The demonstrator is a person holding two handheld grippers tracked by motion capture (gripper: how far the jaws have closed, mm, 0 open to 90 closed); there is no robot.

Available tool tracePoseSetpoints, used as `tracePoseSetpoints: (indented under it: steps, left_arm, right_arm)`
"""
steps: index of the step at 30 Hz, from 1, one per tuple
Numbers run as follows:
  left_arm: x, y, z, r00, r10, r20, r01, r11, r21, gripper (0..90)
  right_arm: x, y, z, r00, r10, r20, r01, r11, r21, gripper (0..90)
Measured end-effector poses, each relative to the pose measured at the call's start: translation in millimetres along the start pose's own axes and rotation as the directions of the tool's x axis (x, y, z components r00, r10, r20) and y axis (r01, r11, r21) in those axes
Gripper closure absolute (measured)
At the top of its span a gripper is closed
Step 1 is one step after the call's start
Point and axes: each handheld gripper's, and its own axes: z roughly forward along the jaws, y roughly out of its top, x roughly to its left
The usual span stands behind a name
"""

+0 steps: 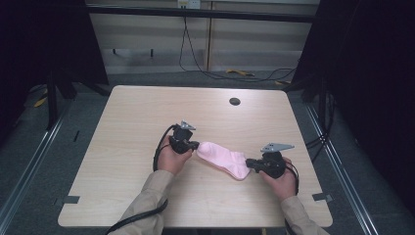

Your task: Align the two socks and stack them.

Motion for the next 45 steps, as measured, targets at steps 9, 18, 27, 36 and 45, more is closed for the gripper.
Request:
tracePoseSetpoints:
  steps: [9,18,27,36,45]
  left_arm:
    - [-1.5,1.3,1.5,0.9999,0.011,-0.004,-0.011,0.9999,-0.006,90.0]
    - [-5.0,5.5,9.9,0.9997,0.022,-0.005,-0.022,0.9997,-0.01,90.0]
    - [-4.0,-1.0,32.8,0.9976,0.052,-0.045,-0.051,0.9982,0.033,88.9]
    - [-4.0,-3.1,37.6,0.9969,0.06,-0.051,-0.059,0.998,0.021,76.5]
    - [-8.2,-8.4,25.7,0.9992,0.04,-0.006,-0.039,0.9961,0.079,89.7]
  right_arm:
    - [0.5,-1.3,-2.0,0.9997,0.005,0.022,-0.005,1.0,-0.01,77.3]
    - [26.3,-2.6,-6.8,0.9943,-0.107,0.003,0.107,0.994,-0.016,79.3]
    - [30.9,-10.1,1.7,0.9909,-0.135,0.001,0.135,0.99,0.035,81.7]
    - [30.7,-12.2,2.0,0.9911,-0.133,0.002,0.133,0.991,0.021,82.1]
    - [31.7,-14.0,-1.5,0.9906,-0.137,0.0,0.137,0.99,0.029,82.7]
